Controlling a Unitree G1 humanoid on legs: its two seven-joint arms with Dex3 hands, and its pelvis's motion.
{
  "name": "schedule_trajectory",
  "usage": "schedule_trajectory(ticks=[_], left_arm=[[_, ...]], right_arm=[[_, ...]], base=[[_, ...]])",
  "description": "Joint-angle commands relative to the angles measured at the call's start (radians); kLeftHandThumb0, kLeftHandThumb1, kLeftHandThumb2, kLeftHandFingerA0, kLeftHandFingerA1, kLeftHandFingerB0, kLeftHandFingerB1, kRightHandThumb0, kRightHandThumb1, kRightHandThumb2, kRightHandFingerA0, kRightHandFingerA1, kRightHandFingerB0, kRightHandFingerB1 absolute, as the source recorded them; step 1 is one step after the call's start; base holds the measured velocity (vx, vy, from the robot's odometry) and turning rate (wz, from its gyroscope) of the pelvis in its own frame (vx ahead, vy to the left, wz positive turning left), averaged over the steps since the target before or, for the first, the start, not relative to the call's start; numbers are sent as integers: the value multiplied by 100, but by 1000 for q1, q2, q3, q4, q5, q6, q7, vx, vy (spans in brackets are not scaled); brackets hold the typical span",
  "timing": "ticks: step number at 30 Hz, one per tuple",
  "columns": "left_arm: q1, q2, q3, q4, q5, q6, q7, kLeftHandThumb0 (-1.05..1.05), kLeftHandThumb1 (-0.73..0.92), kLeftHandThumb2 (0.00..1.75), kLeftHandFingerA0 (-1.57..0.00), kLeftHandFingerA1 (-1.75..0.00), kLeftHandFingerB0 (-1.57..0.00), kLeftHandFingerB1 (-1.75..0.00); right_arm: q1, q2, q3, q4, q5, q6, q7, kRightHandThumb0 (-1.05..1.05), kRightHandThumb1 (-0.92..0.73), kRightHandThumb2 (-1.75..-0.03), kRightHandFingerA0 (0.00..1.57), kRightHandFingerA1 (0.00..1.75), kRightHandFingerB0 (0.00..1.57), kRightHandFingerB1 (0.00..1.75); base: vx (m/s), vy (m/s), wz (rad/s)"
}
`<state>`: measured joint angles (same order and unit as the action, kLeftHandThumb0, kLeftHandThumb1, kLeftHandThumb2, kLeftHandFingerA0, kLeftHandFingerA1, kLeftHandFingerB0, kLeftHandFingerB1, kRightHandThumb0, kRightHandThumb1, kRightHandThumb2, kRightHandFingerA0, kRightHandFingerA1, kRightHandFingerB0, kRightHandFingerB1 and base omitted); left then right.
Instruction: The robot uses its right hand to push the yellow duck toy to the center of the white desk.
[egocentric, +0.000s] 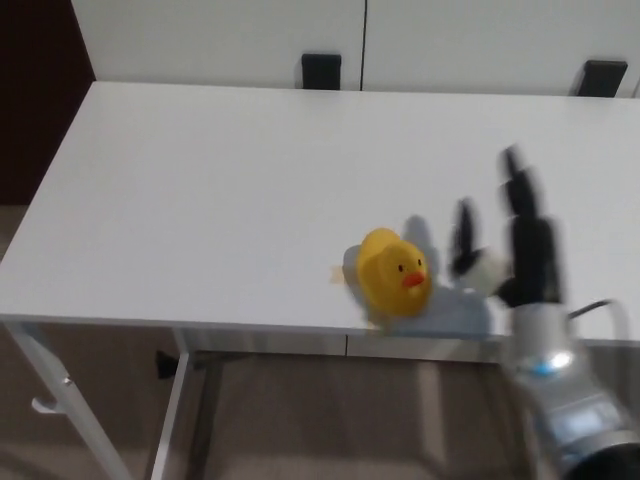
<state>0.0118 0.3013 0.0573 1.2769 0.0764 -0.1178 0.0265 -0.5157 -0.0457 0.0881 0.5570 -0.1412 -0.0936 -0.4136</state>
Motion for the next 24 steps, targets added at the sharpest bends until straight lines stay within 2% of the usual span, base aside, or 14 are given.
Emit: schedule_trajectory(ticks=[1, 3, 4, 8, 9, 10, 11, 16, 17, 18, 20, 21, 23, 24], left_arm=[[12, 15, 6, 6, 6, -77, -6, -6, 60, 82, -89, -69, -94, -78], [12, 17, 7, 7, 6, -75, -6, -6, 60, 82, -89, -69, -94, -78], [11, 19, 11, 10, 3, -71, -4, -6, 61, 90, -94, -75, -93, -74], [11, 27, 17, 8, -1, -70, -3, -6, 63, 89, -92, -72, -94, -72], [13, 31, 15, 5, 2, -70, -2, -8, 65, 85, -92, -71, -95, -69], [14, 34, 13, 3, 4, -69, -2, -8, 65, 85, -92, -71, -95, -69], [14, 38, 14, 1, 3, -70, -4, -6, 62, 89, -91, -69, -95, -71], [15, 43, 22, 1, -2, -72, 0, -6, 64, 86, -94, -69, -94, -67], [16, 45, 24, 3, -3, -68, 3, -7, 66, 82, -92, -67, -92, -67], [16, 47, 25, 3, -3, -65, 5, -7, 66, 82, -92, -67, -92, -67], [20, 50, 24, 4, 0, -67, 7, -6, 65, 85, -91, -67, -92, -68], [20, 50, 29, 4, -5, -71, 5, -5, 64, 86, -93, -70, -96, -70], [21, 49, 37, 5, -12, -74, 4, -5, 64, 86, -93, -70, -96, -70], [20, 49, 39, 6, -14, -74, 3, -5, 65, 85, -93, -72, -95, -70]], right_arm=[[116, -247, -151, -273, -50, -23, 52, -104, -92, -80, 0, 0, 0, 0], [125, -267, -174, -286, -45, -30, 45, -104, -92, -80, 0, 0, 0, 0], [169, -331, -253, -350, -8, -30, 79, -102, -83, -111, 0, 0, 0, 0], [264, -457, -408, -441, 53, -51, 145, -105, -92, -81, 0, 0, 0, 0], [333, -504, -480, -441, 58, -114, 158, -105, -92, -126, 0, 35, 0, 26], [383, -536, -532, -444, 62, -159, 170, -105, -92, -126, 0, 35, 0, 26], [435, -554, -584, -458, 52, -180, 161, -98, -92, -95, 0, 0, 0, 0], [554, -597, -686, -417, 2, -357, 115, -87, -92, -98, 0, 0, 0, 0], [620, -593, -731, -398, 37, -373, 148, -105, -90, -129, 0, 32, 0, 24], [665, -588, -761, -387, 66, -374, 175, -105, -90, -129, 0, 32, 0, 24], [751, -562, -813, -285, 184, -402, 278, -105, -75, -103, 0, 12, 0, 3], [768, -556, -820, -175, 221, -460, 316, -68, -62, -85, 0, 9, 0, 4], [778, -552, -825, -55, 250, -527, 354, -68, -62, -85, 0, 9, 0, 4], [776, -555, -822, 21, 240, -557, 348, -52, -74, -62, 0, 36, 0, 15]], base=[[0, 0, 0], [0, 0, 0], [0, 0, 0], [0, 0, 0], [0, 0, 0], [0, 0, 0], [0, 0, 0], [0, 0, 0], [0, 0, 0], [0, 0, 0], [0, 0, 0], [0, 0, 0], [0, 0, 0], [0, 0, 0]])
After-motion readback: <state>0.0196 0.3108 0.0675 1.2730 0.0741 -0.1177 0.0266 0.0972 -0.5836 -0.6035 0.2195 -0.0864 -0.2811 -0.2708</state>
